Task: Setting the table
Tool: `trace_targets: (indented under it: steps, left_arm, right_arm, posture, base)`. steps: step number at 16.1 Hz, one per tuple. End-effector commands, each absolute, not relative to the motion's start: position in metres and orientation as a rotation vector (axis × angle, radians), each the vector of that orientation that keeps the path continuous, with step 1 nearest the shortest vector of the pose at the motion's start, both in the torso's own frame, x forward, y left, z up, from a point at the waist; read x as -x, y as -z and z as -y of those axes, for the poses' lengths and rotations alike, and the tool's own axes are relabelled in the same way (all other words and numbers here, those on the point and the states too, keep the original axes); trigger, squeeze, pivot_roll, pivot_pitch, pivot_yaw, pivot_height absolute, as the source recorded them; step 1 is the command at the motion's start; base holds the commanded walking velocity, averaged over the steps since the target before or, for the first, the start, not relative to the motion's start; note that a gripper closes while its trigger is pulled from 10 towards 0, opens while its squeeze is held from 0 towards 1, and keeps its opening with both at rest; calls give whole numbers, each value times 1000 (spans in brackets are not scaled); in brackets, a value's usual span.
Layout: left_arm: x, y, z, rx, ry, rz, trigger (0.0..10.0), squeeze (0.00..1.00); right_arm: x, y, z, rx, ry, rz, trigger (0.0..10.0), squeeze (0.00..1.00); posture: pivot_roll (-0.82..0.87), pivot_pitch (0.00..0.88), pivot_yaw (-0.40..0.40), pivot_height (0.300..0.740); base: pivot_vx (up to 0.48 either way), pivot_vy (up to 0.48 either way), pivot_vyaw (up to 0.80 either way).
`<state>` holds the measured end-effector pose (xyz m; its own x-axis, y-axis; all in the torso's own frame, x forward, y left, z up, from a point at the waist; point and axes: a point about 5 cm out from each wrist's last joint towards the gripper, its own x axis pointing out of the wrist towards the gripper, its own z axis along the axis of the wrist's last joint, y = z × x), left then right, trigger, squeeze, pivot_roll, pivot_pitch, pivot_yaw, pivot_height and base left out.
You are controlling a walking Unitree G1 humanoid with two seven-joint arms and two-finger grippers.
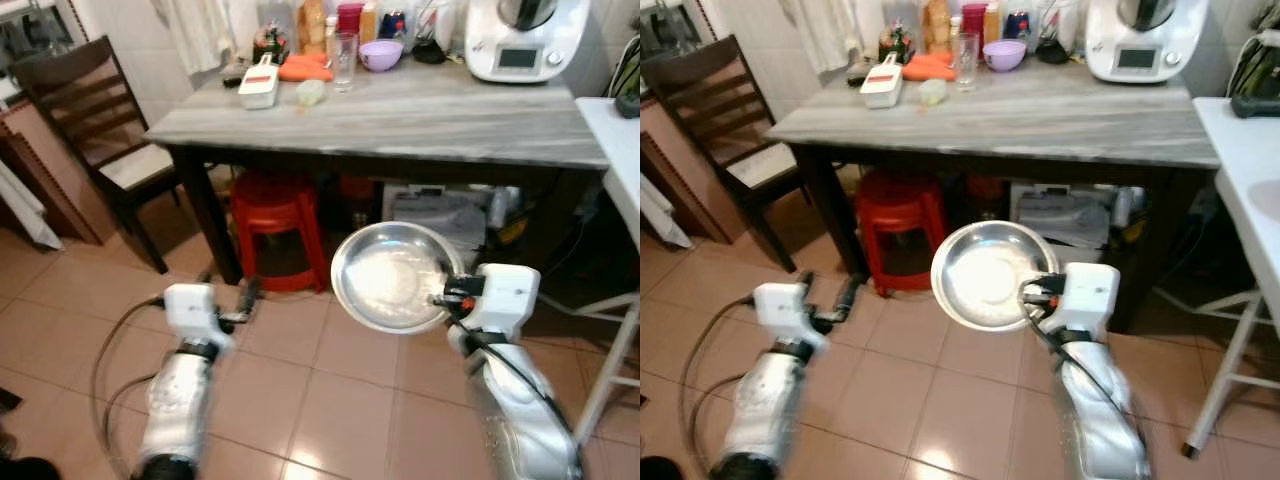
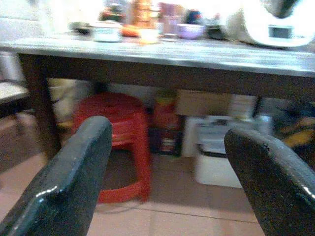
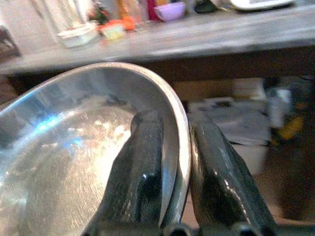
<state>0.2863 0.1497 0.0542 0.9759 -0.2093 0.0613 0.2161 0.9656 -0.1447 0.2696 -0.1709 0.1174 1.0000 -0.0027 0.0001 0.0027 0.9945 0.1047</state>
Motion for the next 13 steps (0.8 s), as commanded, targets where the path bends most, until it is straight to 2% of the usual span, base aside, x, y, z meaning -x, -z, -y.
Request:
trace_targets:
  steps: [1, 2, 6, 13]
  left_arm:
    - [-286, -56, -163, 122, 195, 44, 10000, 0]
    - [-286, -55, -160, 127, 208, 43, 10000, 0]
    - [-287, -56, -156, 130, 229, 41, 10000, 0]
    - [-288, -59, -151, 136, 253, 48, 10000, 0]
  right_arm:
    - [-272, -123, 161, -127, -19, 30, 10000, 0]
    - [-272, -123, 162, -133, -15, 29, 10000, 0]
    - [-273, -124, 162, -140, -13, 32, 10000, 0]
    - [-275, -126, 160, -129, -17, 48, 10000, 0]
  posture:
    - [-140, 0, 88, 740]
    - [-141, 0, 88, 740]
    - [-142, 0, 91, 740]
    - [-141, 0, 96, 740]
  base:
    - [326, 0, 0]
    - [322, 0, 0]
    - [327, 0, -758]
    - [331, 0, 0]
